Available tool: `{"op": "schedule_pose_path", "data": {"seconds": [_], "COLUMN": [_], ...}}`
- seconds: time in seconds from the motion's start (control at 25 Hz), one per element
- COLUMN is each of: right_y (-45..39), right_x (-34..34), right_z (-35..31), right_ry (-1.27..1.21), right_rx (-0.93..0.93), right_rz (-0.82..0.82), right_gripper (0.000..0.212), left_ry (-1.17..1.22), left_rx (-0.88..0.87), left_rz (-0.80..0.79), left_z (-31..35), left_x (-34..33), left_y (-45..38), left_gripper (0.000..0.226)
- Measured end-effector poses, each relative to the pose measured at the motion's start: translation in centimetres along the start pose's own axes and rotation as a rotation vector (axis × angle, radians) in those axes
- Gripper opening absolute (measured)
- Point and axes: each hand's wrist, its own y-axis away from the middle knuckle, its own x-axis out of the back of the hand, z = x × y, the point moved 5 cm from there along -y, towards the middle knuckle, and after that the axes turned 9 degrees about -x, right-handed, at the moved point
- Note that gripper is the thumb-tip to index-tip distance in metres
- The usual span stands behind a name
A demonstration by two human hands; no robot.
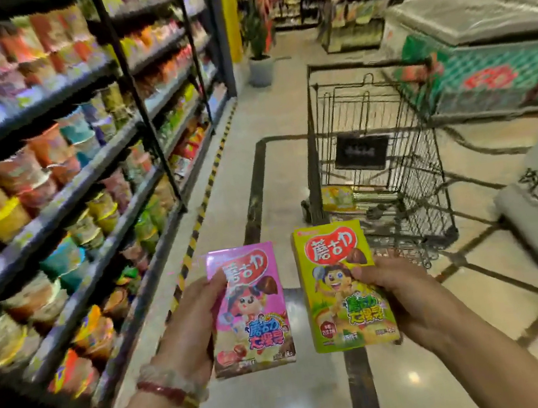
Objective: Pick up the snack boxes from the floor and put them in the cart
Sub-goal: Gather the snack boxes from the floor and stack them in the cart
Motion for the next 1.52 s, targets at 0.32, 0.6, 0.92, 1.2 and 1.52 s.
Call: {"op": "schedule_pose_path", "data": {"seconds": [0.32,0.6,0.92,1.2,1.52], "right_y": [-6.6,-14.6,-26.8,-38.9,-55.2], "right_x": [7.4,17.8,26.2,29.4,34.4], "right_z": [-2.9,-9.4,-16.5,-17.9,-12.7], "right_ry": [-0.183,-0.241,-0.19,-0.136,-0.139], "right_rx": [0.02,0.005,-0.113,-0.158,-0.295], "right_rz": [0.151,0.251,0.314,0.333,0.412], "right_gripper": [0.041,0.035,0.032,0.034,0.016], "left_ry": [-0.099,-0.076,-0.145,-0.407,-0.59], "left_rx": [0.121,0.158,0.229,0.147,0.215], "left_rz": [-0.145,-0.183,-0.193,-0.173,0.133], "left_z": [-2.4,-6.9,-11.7,-16.2,-27.6], "left_x": [-8.3,-19.6,-28.4,-29.7,-30.3], "left_y": [-13.8,-24.6,-35.8,-47.0,-58.3], "left_gripper": [0.03,0.028,0.031,0.043,0.029]}}
